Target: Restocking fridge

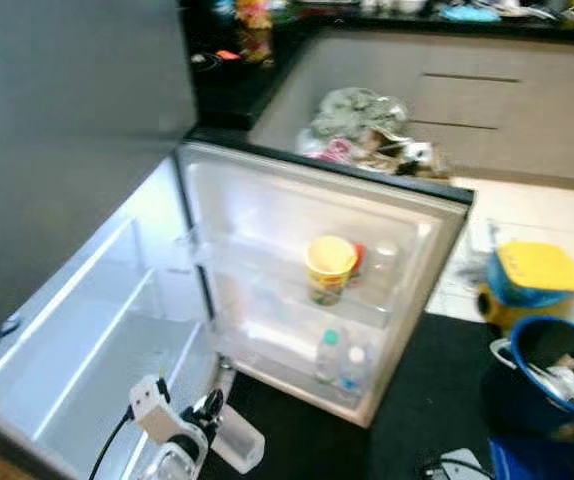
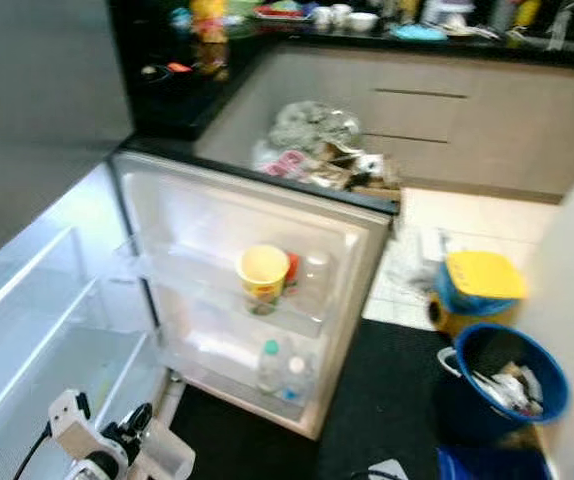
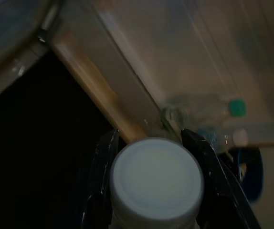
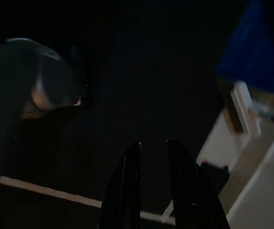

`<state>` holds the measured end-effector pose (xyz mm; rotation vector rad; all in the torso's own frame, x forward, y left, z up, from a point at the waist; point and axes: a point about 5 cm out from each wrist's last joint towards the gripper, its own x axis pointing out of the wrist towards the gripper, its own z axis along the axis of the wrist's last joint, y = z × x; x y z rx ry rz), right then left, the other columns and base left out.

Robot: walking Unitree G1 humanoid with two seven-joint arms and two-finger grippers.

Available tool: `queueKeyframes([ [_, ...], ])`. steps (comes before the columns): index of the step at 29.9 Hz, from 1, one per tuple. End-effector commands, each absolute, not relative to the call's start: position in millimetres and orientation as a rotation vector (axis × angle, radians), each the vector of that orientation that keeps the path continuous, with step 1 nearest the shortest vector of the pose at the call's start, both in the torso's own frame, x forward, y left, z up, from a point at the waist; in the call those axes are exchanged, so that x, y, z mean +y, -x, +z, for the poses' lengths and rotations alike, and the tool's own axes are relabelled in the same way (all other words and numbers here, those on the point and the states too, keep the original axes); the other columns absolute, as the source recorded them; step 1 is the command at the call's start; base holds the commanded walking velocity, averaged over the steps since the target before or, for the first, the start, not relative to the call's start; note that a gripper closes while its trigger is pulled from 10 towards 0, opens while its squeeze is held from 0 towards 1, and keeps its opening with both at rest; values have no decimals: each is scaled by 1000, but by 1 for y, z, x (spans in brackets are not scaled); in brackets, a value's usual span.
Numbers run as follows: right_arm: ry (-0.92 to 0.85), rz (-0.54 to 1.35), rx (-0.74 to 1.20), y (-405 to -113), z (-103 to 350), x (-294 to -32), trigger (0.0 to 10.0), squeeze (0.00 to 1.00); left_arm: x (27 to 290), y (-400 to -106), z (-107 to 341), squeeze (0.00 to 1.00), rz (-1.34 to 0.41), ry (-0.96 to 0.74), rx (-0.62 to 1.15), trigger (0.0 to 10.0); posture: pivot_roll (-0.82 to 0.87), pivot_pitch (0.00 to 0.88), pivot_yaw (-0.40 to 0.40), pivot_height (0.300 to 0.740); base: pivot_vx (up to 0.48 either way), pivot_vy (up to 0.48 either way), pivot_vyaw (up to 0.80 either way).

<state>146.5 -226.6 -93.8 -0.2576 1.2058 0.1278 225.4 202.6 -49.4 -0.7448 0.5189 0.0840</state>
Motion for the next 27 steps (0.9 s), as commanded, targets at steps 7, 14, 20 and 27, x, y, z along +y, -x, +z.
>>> queueKeyframes([
  [7, 232, 99, 1205, -148, -89, -241, 10000, 0, 234, -210, -52, 0, 165, 624, 545, 10000, -48, 0, 33, 740, 0, 0, -762],
  [14, 238, 156, 1238, -135, -97, -227, 10000, 0, 234, -213, -49, 0, 131, 532, 534, 10000, -12, 3, 18, 740, 0, 0, -763],
  [20, 242, 167, 1228, -135, -98, -224, 10000, 0, 228, -222, -44, 0, 56, 464, 523, 10000, -16, 0, 37, 740, 0, 0, -764],
  [27, 276, 168, 1229, -134, -97, -230, 10000, 0, 217, -232, -40, 0, -6, 447, 518, 10000, -14, 0, 23, 740, 0, 0, -740],
])
